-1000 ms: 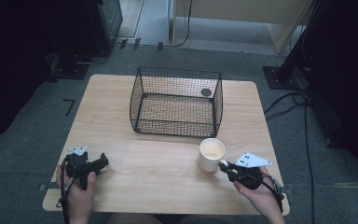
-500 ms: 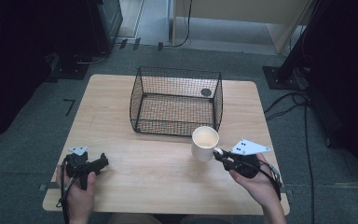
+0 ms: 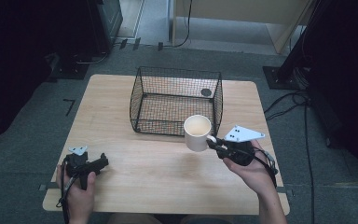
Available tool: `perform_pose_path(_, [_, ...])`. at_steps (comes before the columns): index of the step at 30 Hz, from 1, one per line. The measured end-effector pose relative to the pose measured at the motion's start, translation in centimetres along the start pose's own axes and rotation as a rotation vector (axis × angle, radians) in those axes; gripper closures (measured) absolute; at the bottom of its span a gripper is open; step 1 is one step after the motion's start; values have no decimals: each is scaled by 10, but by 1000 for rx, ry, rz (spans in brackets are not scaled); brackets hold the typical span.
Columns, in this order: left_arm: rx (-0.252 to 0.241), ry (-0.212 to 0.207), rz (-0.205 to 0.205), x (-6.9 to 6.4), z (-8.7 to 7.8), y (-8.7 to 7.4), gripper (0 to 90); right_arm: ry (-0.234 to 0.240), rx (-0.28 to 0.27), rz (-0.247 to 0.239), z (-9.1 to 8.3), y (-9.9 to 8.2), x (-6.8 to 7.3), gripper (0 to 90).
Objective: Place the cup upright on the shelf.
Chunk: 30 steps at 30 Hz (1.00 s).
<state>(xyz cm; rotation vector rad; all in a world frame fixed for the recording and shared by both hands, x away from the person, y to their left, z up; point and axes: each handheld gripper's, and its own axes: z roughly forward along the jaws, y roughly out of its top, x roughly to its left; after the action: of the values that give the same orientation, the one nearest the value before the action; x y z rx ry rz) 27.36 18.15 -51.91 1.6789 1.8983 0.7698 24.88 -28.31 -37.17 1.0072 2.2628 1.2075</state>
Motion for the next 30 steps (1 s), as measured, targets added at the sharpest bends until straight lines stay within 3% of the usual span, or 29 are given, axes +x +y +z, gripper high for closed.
perform_pose_path(18, [2, 0, 0, 0, 0, 0, 13, 21, -12, -56, 20, 47, 3, 805])
perform_pose_path(30, [1, 0, -1, 0, 0, 0, 13, 3, -27, -33, 39, 68, -9, 805])
